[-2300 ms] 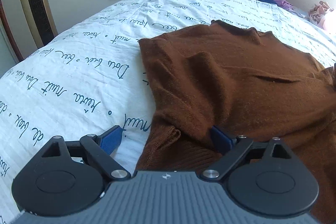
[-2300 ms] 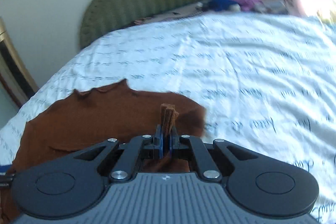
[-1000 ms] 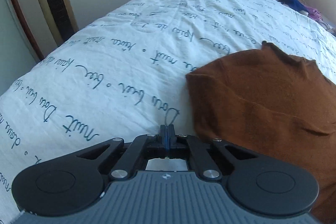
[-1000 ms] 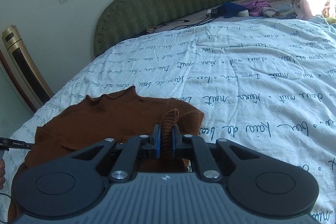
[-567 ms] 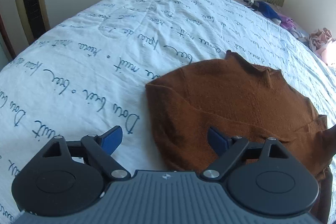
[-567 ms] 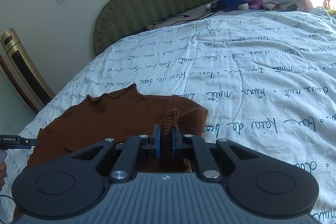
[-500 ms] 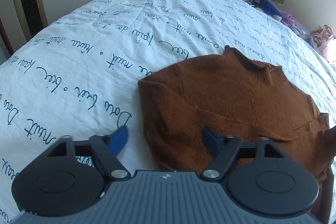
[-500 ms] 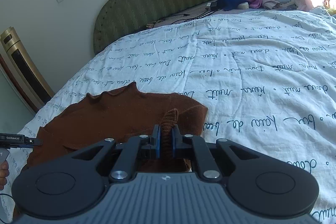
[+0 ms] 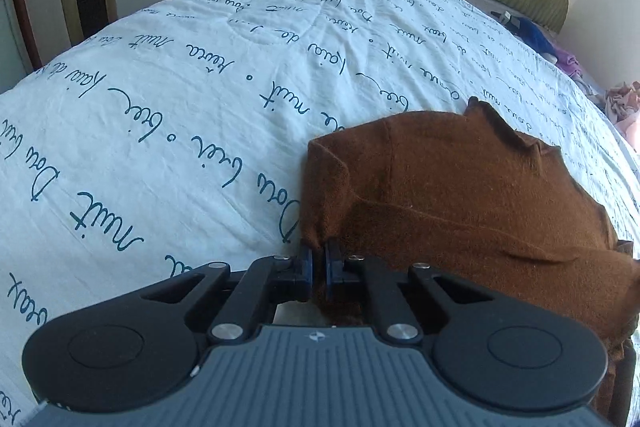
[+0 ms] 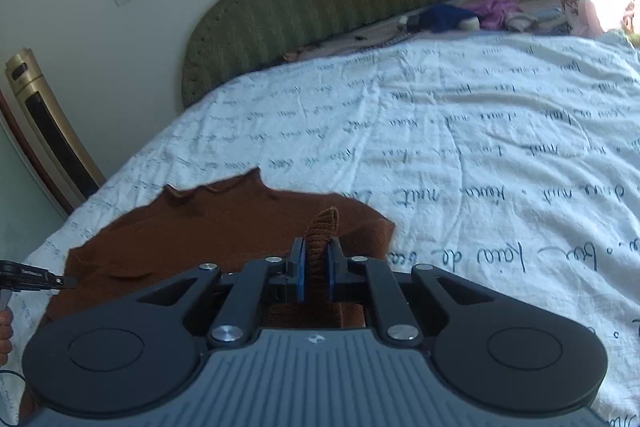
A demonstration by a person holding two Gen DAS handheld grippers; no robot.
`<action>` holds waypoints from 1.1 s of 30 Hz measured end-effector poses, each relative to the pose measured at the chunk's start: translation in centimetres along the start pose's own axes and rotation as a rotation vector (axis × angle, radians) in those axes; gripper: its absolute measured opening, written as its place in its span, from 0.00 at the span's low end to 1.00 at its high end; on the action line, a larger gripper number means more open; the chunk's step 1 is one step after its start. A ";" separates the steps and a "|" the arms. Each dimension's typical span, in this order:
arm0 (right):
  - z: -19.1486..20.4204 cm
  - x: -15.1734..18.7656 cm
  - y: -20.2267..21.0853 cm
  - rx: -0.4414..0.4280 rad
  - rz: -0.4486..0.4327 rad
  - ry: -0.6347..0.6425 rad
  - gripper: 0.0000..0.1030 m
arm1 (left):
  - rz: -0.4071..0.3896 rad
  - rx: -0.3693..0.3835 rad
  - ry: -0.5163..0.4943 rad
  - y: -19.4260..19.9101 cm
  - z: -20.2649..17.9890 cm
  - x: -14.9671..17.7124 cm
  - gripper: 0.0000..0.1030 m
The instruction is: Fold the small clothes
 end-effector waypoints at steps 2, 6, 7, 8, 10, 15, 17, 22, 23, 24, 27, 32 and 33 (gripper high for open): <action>-1.9 2.0 -2.1 0.019 0.074 -0.034 0.10 | -0.004 0.006 0.006 0.3 -0.1 -0.2 0.12; -3.2 2.9 -1.8 -0.014 0.077 -0.129 0.23 | -0.031 -0.065 -0.029 1.9 1.0 -0.7 0.09; -3.5 2.7 -1.3 -0.014 0.063 -0.147 0.27 | -0.042 -0.063 -0.031 2.8 1.4 -0.9 0.03; -3.7 2.5 -0.7 -0.017 0.046 -0.157 0.27 | -0.046 -0.028 -0.021 3.8 1.3 -1.0 0.02; -3.9 2.3 0.2 -0.023 0.034 -0.162 0.27 | -0.073 0.030 -0.019 6.3 0.2 -1.1 0.02; -2.7 1.8 2.0 -0.057 -0.028 -0.161 0.27 | -0.104 0.247 -0.127 9.2 -7.9 0.4 0.27; -0.7 2.0 2.0 -0.135 -0.026 -0.166 0.27 | -0.088 0.244 -0.184 7.6 -10.4 1.7 0.43; 2.6 4.0 0.5 -0.127 0.050 -0.066 0.27 | -0.059 -0.017 -0.354 1.9 -8.4 5.2 0.41; 2.7 4.2 0.6 -0.107 0.051 -0.045 0.27 | -0.083 -0.028 -0.363 2.2 -7.6 5.4 0.41; 2.7 4.3 0.8 -0.107 0.046 -0.042 0.28 | -0.101 -0.067 -0.374 2.8 -6.6 5.5 0.40; 1.7 3.9 1.8 -0.100 0.023 -0.078 0.31 | -0.150 -0.185 -0.364 3.5 -3.5 5.9 0.52; -0.8 2.5 2.8 -0.035 -0.043 -0.114 0.52 | -0.141 -0.145 -0.301 4.5 -1.6 5.3 0.58; -0.9 2.4 2.8 -0.045 -0.047 -0.114 0.52 | -0.149 -0.128 -0.289 5.1 -2.0 5.1 0.55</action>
Point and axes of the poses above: each gripper's, at about its wrist camera, not at the fingertips, and y roughly against the way its jaws point, z to its left, x to its underside, the point moved 9 cm from there along -y, roughly the way its jaws point, and after that the axes turned 6 degrees about -z, right-handed, at the moved point
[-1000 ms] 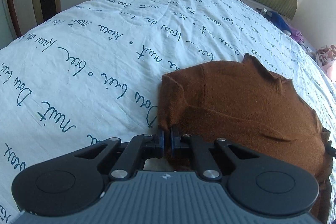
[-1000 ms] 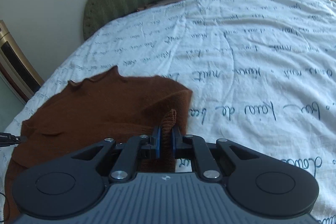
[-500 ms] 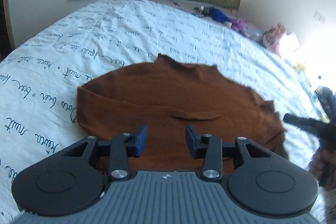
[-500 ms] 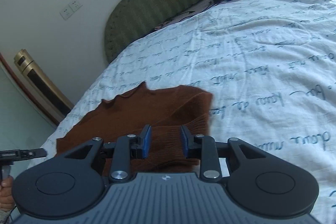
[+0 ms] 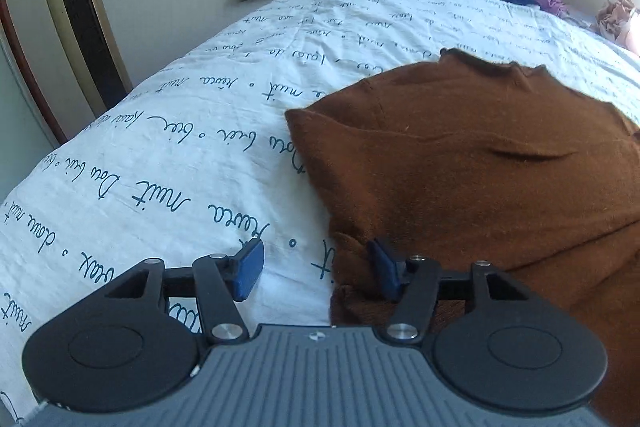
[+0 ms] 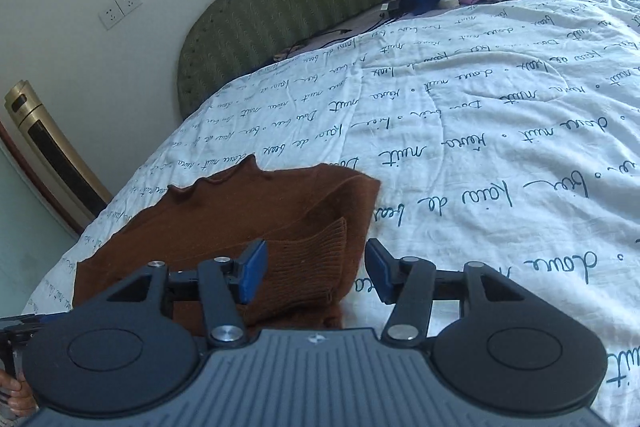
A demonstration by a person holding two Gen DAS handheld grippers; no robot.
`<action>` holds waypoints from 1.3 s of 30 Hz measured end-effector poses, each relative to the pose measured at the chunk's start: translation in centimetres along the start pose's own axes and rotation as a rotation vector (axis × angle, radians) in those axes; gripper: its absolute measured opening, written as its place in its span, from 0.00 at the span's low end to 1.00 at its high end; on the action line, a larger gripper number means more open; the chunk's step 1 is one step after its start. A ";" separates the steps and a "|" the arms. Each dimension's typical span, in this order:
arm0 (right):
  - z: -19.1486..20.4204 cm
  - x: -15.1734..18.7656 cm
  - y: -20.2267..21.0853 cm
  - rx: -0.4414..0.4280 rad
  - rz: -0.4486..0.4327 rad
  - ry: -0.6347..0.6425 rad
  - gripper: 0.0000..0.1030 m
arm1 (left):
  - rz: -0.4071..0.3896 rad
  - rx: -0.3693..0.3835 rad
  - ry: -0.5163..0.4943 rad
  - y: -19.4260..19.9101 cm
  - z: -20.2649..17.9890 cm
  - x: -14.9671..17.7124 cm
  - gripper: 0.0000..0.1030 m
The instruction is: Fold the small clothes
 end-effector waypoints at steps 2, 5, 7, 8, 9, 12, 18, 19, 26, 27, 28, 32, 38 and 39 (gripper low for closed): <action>0.3 -0.2 -0.1 -0.014 -0.006 0.004 0.47 | -0.016 0.026 0.024 1.4 -0.6 -0.9 0.48; 2.0 0.5 -0.3 -0.060 0.013 0.051 0.35 | -0.094 0.091 0.039 3.9 -2.6 -2.7 0.49; 4.1 1.8 -0.6 -0.131 0.048 0.088 0.35 | -0.111 0.146 0.027 4.5 -5.0 -3.1 0.58; 5.4 2.8 -0.8 -0.167 0.079 0.130 0.35 | -0.094 0.163 0.016 4.2 -5.8 -2.9 0.61; 6.6 3.8 -1.0 -0.188 0.112 0.183 0.35 | -0.055 0.155 -0.004 3.1 -6.7 -2.2 0.61; 7.5 7.2 -2.2 -0.110 0.232 0.388 0.33 | 0.029 0.097 -0.063 -0.3 -7.1 0.4 0.62; 3.8 5.0 2.3 -0.032 0.161 0.345 0.34 | 0.021 0.159 0.049 2.7 -4.9 0.7 0.63; 3.2 4.6 3.8 -0.024 0.147 0.298 0.35 | 0.014 0.178 0.074 4.0 -4.5 1.0 0.67; 0.9 8.1 10.3 -0.122 0.149 -0.036 0.36 | 0.067 0.242 0.261 11.2 -1.5 8.1 0.69; 0.7 8.7 10.2 -0.129 0.149 -0.072 0.36 | 0.082 0.239 0.283 11.7 -1.2 9.2 0.69; 0.6 9.3 9.9 -0.143 0.162 -0.108 0.36 | 0.104 0.246 0.310 12.0 -1.1 10.3 0.69; 0.6 10.9 7.6 -0.204 0.193 -0.256 0.35 | 0.116 0.311 0.376 13.3 -1.7 11.7 0.70; 2.1 11.8 6.5 -0.234 0.209 -0.274 0.02 | 0.153 0.335 0.377 13.1 -3.6 12.1 0.38; 2.2 11.4 7.1 -0.226 0.191 -0.256 0.02 | 0.165 0.310 0.369 13.0 -3.6 12.3 0.29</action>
Point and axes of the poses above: each gripper's, at about its wrist camera, not at the fingertips, and y roughly against the way its jaws point, z to its left, x to its underside, the point moved 9 cm from there along -y, roughly the way its jaws point, and after that the axes turned 6 degrees about -z, right-handed, at the moved point
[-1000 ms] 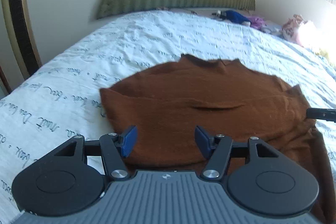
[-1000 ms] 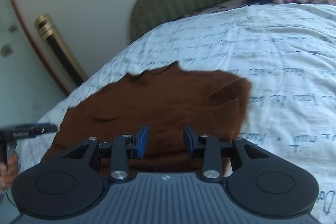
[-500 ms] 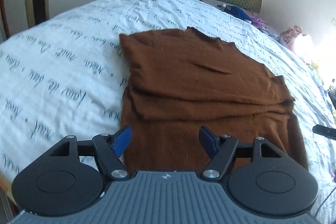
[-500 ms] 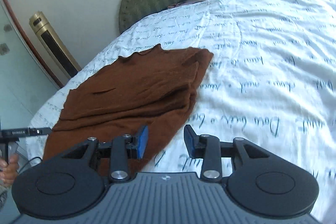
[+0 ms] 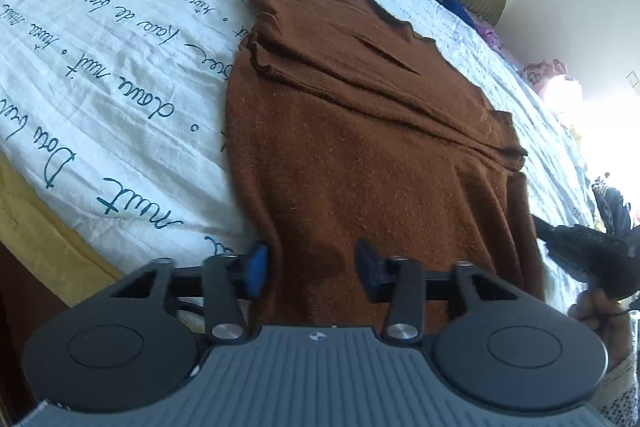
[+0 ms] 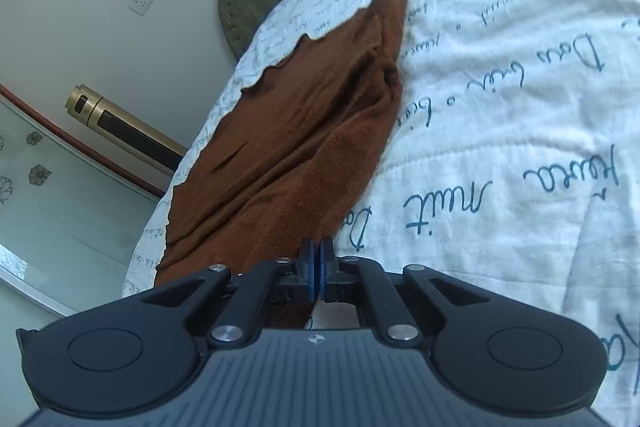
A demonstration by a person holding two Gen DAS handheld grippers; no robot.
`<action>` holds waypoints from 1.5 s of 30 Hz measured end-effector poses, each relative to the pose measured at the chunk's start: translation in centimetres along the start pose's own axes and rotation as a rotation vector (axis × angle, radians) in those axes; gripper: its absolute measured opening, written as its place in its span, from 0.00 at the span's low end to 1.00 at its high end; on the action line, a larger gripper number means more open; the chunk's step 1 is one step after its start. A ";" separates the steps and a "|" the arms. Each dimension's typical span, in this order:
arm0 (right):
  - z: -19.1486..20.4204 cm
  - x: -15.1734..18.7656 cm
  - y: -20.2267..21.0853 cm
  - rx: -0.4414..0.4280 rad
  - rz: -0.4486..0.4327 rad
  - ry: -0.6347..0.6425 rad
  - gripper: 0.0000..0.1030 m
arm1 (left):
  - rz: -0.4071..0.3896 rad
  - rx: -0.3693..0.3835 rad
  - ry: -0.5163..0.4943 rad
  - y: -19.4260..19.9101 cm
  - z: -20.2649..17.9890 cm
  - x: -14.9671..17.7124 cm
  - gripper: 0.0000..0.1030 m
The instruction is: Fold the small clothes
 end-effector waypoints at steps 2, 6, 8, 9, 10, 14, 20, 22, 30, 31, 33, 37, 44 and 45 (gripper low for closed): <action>0.8 -0.7 1.6 0.012 -0.039 0.052 0.02 | 0.007 -0.007 -0.006 0.0 0.5 0.0 0.19; 1.3 -2.6 4.4 0.039 -0.087 0.126 0.01 | 0.028 -0.005 0.030 0.3 1.4 -0.1 0.18; 0.6 -3.4 5.7 0.090 -0.097 0.167 0.01 | 0.033 -0.007 0.028 0.3 1.5 0.0 0.18; -0.2 -3.8 6.4 0.128 -0.103 0.186 0.00 | 0.031 -0.013 0.016 0.4 1.5 0.1 0.18; -1.5 -4.1 6.8 0.190 -0.104 0.212 0.00 | 0.028 -0.019 0.003 0.5 1.4 0.2 0.18; -6.3 -3.6 7.3 0.249 -0.032 0.151 0.03 | 0.025 -0.029 -0.048 0.7 0.7 0.5 0.18; -2.5 -0.2 7.0 0.041 0.024 0.102 0.53 | 0.048 0.058 -0.038 1.4 -0.5 1.9 0.34; -2.3 1.3 6.2 0.025 0.051 0.072 0.72 | 0.056 0.087 -0.036 1.9 -1.0 2.5 0.38; 1.5 7.8 7.2 -0.246 0.159 -0.013 0.59 | 0.089 0.262 0.021 2.5 -2.6 5.3 0.56; 1.5 8.3 7.3 -0.276 0.161 -0.053 0.32 | 0.090 0.273 0.035 2.5 -2.6 5.3 0.48; 0.9 9.0 7.4 -0.246 0.151 -0.083 0.08 | 0.096 0.287 0.048 2.5 -2.5 5.4 0.31; 1.4 8.5 8.6 -0.177 0.070 -0.026 0.07 | 0.092 0.277 0.070 3.1 -1.6 5.1 0.06; 4.5 4.9 14.3 -0.041 -0.044 0.210 0.06 | 0.106 0.236 0.087 4.8 0.2 4.7 0.04; 3.7 5.2 14.3 0.029 -0.027 0.248 0.06 | 0.126 0.210 0.064 4.4 0.5 5.4 0.04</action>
Point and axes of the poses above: each gripper's, at about its wrist camera, not at the fingertips, and y roughly against the way its jaws point, z to its left, x to its underside, the point moved 9 cm from there along -y, roughly the way its jaws point, and after that the axes turned 6 degrees about -z, right-handed, at the moved point
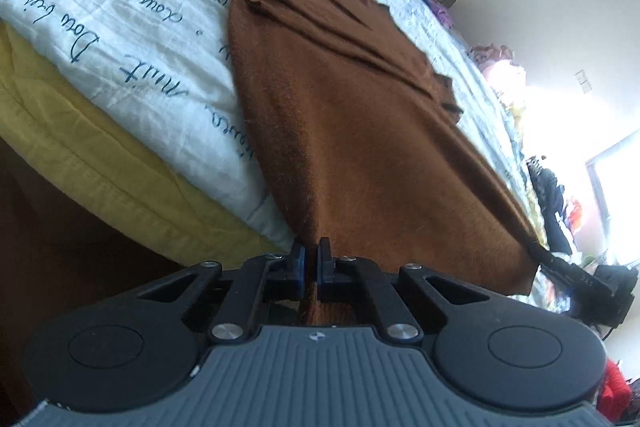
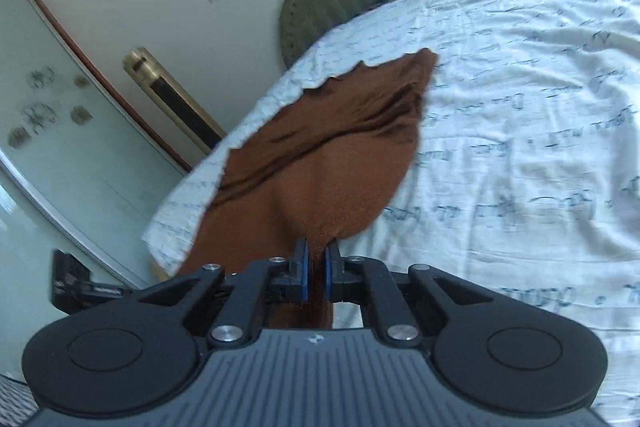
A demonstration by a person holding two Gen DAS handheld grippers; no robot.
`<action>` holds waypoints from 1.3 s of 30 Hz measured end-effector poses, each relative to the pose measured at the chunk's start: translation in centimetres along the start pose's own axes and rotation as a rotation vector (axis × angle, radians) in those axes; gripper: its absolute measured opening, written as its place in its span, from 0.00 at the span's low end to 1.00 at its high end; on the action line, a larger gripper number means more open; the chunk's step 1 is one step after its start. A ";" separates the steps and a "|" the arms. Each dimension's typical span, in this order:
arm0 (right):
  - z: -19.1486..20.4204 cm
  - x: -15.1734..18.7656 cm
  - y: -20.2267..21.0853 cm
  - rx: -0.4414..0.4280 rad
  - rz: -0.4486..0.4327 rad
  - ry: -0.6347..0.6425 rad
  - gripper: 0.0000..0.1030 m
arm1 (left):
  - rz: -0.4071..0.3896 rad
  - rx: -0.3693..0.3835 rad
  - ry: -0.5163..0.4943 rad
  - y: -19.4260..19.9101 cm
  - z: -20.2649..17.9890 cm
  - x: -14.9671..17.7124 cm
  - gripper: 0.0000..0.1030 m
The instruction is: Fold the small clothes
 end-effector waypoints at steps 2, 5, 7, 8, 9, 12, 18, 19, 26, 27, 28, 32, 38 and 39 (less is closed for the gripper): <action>-2.4 2.0 -1.0 0.132 0.094 0.059 0.08 | 0.036 -0.034 -0.036 -1.1 0.7 1.2 0.04; -3.8 3.2 -2.2 0.135 0.166 0.054 0.29 | 0.055 -0.050 -0.059 -2.4 1.5 2.2 0.04; -4.3 1.6 -2.2 0.128 0.126 0.055 0.60 | 0.049 -0.033 -0.065 -2.8 1.7 2.4 0.05; -4.9 0.4 -2.2 0.134 0.084 0.039 0.68 | 0.048 -0.008 -0.048 -3.0 1.7 2.5 0.06; -5.5 -0.7 -2.5 0.124 0.061 0.025 0.75 | 0.044 0.023 -0.036 -3.0 1.7 2.6 0.08; -7.6 -4.2 -4.4 0.038 0.002 -0.062 0.75 | 0.012 0.027 -0.037 -3.5 1.6 2.6 0.37; -11.3 -9.7 -14.6 -0.017 0.001 -0.223 0.74 | 0.034 0.044 0.006 -5.1 1.1 3.0 0.42; -11.3 -9.9 -16.3 -0.039 0.036 -0.230 0.73 | 0.036 0.045 0.008 -5.2 1.1 3.0 0.41; -9.9 -10.7 -16.7 0.106 0.073 -0.009 0.04 | 0.078 0.051 0.014 -5.2 1.1 3.2 0.03; -10.1 -11.1 -15.8 0.121 0.050 0.006 0.03 | 0.081 0.045 0.011 -5.1 1.3 3.2 0.03; -10.8 -11.7 -15.0 0.157 0.020 0.012 0.02 | 0.083 0.042 0.008 -5.0 1.5 3.2 0.03; -13.7 -11.7 -13.6 0.171 0.078 -0.059 0.01 | 0.098 0.028 -0.012 -5.0 1.9 3.3 0.03; -12.1 -6.9 -8.8 -0.053 0.108 -0.167 0.65 | 0.087 0.085 -0.027 -5.0 1.6 3.6 0.14; -11.9 -6.3 -9.1 -0.077 0.108 -0.177 0.77 | 0.086 0.092 -0.015 -5.2 1.7 3.7 0.20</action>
Point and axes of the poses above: each gripper's, at about its wrist camera, not at the fingertips, and y roughly against the way its jaws point, z to its left, x to its underside, the point moved 9 cm from there along -y, roughly the way its jaws point, and after that the axes turned 6 degrees about -z, right-handed, at the moved point
